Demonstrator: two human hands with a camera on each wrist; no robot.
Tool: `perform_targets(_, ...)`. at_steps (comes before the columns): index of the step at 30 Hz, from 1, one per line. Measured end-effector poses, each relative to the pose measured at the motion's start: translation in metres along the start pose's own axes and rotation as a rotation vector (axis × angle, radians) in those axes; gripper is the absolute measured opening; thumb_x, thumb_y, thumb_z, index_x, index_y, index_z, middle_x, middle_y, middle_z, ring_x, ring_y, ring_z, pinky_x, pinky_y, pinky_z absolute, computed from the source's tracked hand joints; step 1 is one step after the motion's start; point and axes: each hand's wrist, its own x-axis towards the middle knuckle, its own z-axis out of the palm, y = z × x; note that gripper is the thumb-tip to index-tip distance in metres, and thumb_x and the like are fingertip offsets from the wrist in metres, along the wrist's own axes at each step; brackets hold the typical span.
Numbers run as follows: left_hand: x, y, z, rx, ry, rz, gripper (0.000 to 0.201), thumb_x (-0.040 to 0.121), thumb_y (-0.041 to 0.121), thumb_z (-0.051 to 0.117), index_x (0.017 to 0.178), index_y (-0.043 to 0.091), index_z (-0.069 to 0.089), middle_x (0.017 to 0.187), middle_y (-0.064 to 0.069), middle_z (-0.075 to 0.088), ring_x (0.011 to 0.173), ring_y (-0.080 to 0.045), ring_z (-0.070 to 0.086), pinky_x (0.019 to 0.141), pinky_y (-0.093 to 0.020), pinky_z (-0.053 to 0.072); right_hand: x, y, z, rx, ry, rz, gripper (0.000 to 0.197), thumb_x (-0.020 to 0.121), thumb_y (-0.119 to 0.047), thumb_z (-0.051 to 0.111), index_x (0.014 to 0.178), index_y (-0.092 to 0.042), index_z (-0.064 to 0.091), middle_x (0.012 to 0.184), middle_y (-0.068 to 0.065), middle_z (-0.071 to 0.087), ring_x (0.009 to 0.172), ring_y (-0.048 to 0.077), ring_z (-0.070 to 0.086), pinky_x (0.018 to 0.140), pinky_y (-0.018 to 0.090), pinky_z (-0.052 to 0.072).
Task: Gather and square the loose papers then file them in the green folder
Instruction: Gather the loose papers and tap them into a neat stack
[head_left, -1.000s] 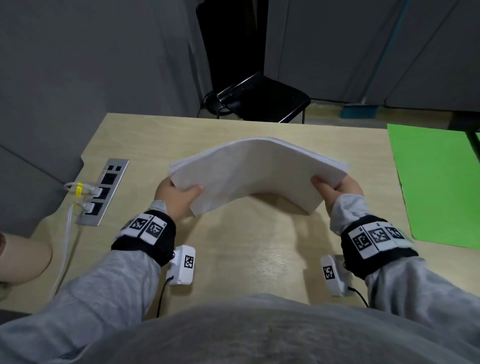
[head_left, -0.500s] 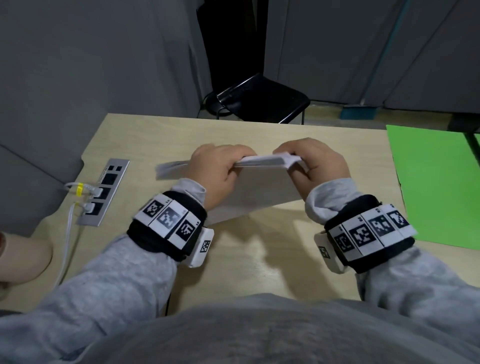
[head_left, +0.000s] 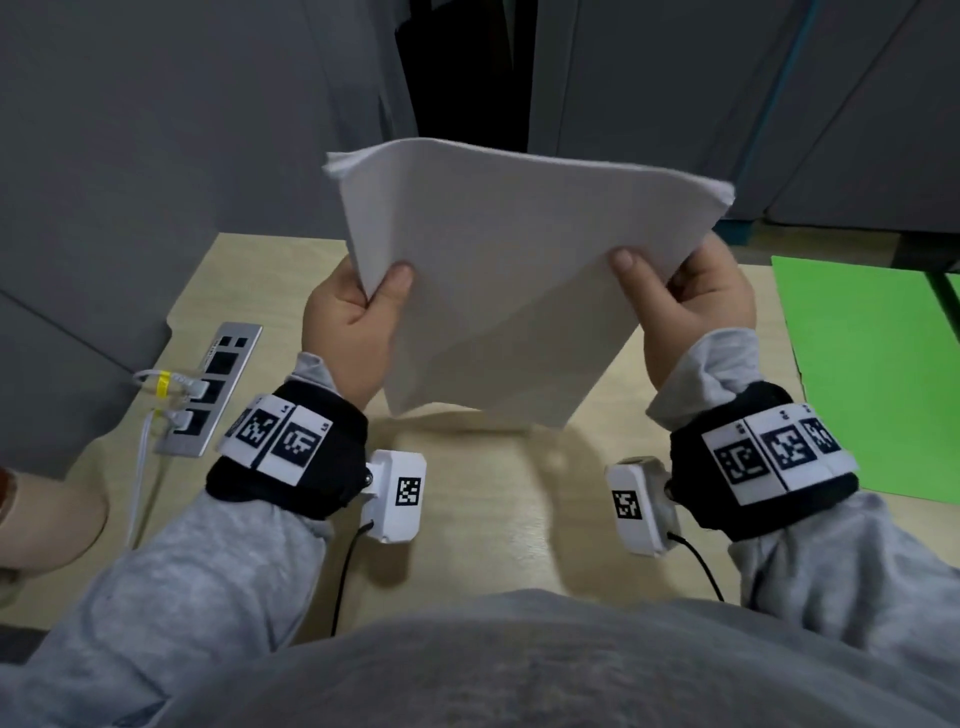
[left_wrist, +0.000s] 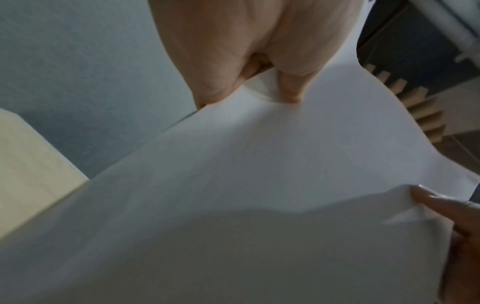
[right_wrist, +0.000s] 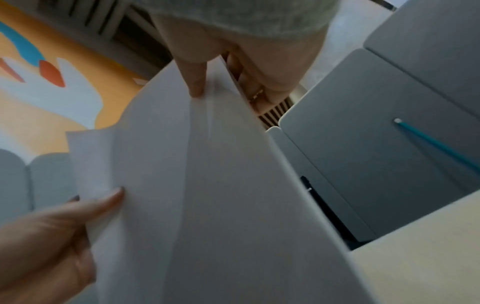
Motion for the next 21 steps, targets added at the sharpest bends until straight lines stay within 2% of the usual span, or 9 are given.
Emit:
perform_targets(3, -0.006, -0.002, -0.002, -0.055, -0.028, -0.007, 0.005, 0.085, 0.022, 0.062, 0.086, 0.026, 0.062, 0.073, 0.018, 0.068, 0.071, 0.009, 0.062, 0.065, -0.010, 0.048, -0.003, 0.006, 0.001, -0.061, -0.060, 0.056, 0.025, 0.081, -0.004, 0.068, 0.091, -0.025, 0.057, 0.073, -0.016, 0.069, 0.066, -0.009, 0.063, 0.061, 0.009, 0.048)
perform_targets(8, -0.015, -0.033, -0.003, -0.005, -0.216, -0.247, 0.040, 0.069, 0.030, 0.072, 0.106, 0.016, 0.065, 0.099, -0.001, 0.072, 0.092, -0.010, 0.067, 0.076, -0.021, 0.052, -0.007, 0.037, -0.005, -0.191, -0.205, 0.313, 0.048, 0.079, -0.006, 0.070, 0.119, -0.016, 0.046, 0.100, 0.000, 0.066, 0.078, 0.003, 0.066, 0.067, 0.012, 0.052)
perform_targets(10, -0.014, -0.034, -0.001, 0.002, -0.262, -0.294, 0.029, 0.076, 0.028, 0.071, 0.102, 0.017, 0.067, 0.097, 0.000, 0.071, 0.095, -0.017, 0.067, 0.078, -0.024, 0.051, -0.008, 0.039, -0.004, -0.288, -0.260, 0.348, 0.042, 0.080, -0.011, 0.070, 0.118, -0.016, 0.052, 0.093, -0.008, 0.065, 0.079, 0.002, 0.063, 0.064, 0.004, 0.048)
perform_targets(12, -0.009, -0.026, 0.000, 0.034, -0.218, -0.292, 0.017, 0.086, 0.025, 0.064, 0.099, 0.015, 0.067, 0.090, 0.000, 0.069, 0.086, -0.013, 0.067, 0.072, -0.023, 0.049, -0.008, 0.032, -0.001, -0.331, -0.256, 0.344, 0.022, 0.084, -0.015, 0.066, 0.106, -0.017, 0.061, 0.078, -0.015, 0.062, 0.065, -0.007, 0.061, 0.053, -0.002, 0.041)
perform_targets(15, -0.004, -0.016, -0.004, -0.025, -0.177, -0.205, 0.015, 0.090, 0.023, 0.060, 0.099, 0.014, 0.068, 0.085, 0.004, 0.068, 0.071, 0.008, 0.065, 0.067, -0.012, 0.050, -0.006, 0.024, 0.002, -0.283, -0.186, 0.306, 0.008, 0.088, -0.019, 0.062, 0.095, -0.018, 0.065, 0.073, -0.015, 0.062, 0.052, -0.016, 0.058, 0.051, -0.001, 0.040)
perform_targets(17, -0.005, -0.019, -0.005, -0.029, -0.188, -0.212, 0.013, 0.084, 0.025, 0.066, 0.093, 0.018, 0.068, 0.083, 0.008, 0.068, 0.068, 0.011, 0.064, 0.063, -0.007, 0.048, -0.006, 0.025, 0.004, -0.298, -0.189, 0.326, 0.012, 0.089, -0.022, 0.061, 0.099, -0.019, 0.066, 0.076, -0.013, 0.064, 0.059, -0.014, 0.060, 0.058, 0.002, 0.042)
perform_targets(18, -0.008, -0.024, -0.004, -0.017, -0.198, -0.256, 0.015, 0.078, 0.029, 0.069, 0.090, 0.021, 0.069, 0.082, 0.008, 0.069, 0.069, 0.009, 0.065, 0.064, -0.009, 0.049, -0.008, 0.028, 0.005, -0.337, -0.216, 0.357, 0.018, 0.089, -0.026, 0.060, 0.104, -0.018, 0.066, 0.080, -0.010, 0.065, 0.070, -0.009, 0.063, 0.066, 0.006, 0.044)
perform_targets(20, -0.016, -0.040, 0.000, 0.044, -0.227, -0.408, 0.017, 0.073, 0.034, 0.073, 0.087, 0.024, 0.069, 0.085, 0.002, 0.071, 0.080, -0.008, 0.069, 0.071, -0.019, 0.049, -0.014, 0.036, 0.004, -0.457, -0.270, 0.446, 0.031, 0.090, -0.034, 0.057, 0.115, -0.017, 0.064, 0.094, -0.006, 0.063, 0.091, 0.011, 0.060, 0.078, 0.017, 0.040)
perform_targets(21, -0.021, -0.048, 0.004, 0.072, -0.246, -0.481, 0.016, 0.076, 0.033, 0.073, 0.088, 0.023, 0.068, 0.089, -0.001, 0.070, 0.085, -0.017, 0.068, 0.076, -0.023, 0.046, -0.017, 0.042, 0.002, -0.509, -0.284, 0.493, 0.035, 0.090, -0.037, 0.056, 0.119, -0.017, 0.062, 0.099, -0.005, 0.061, 0.093, 0.013, 0.056, 0.078, 0.017, 0.038)
